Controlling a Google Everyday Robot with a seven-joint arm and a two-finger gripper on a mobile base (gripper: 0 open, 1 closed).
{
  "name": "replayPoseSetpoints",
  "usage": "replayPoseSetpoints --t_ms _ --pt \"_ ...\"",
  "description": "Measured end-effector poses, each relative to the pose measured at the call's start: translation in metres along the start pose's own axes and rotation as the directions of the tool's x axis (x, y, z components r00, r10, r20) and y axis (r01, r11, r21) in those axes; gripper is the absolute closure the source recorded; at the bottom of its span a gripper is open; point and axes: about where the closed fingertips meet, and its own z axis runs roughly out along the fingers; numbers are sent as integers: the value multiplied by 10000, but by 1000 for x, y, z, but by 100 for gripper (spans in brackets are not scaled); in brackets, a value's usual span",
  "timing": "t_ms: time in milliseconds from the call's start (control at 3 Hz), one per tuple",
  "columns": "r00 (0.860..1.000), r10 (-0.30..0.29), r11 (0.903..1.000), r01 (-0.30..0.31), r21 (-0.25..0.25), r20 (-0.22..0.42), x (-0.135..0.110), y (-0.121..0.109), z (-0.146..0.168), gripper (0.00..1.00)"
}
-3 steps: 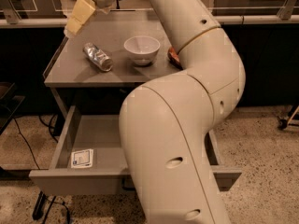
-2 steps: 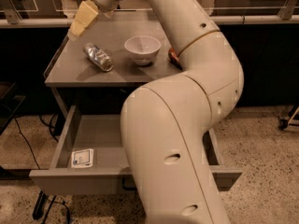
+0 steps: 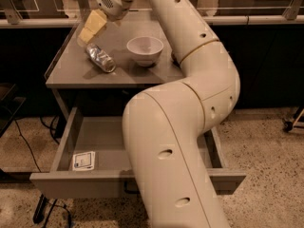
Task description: Place redbull can into top drawer
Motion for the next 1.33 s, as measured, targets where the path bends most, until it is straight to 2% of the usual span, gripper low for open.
replayPoseSetpoints --t_ms 667,1333 --pt "9993 362 9993 -362 -69 -21 8 -13 12 0" --pt "9997 195 9997 -197 -120 -176 -1 -9 26 0"
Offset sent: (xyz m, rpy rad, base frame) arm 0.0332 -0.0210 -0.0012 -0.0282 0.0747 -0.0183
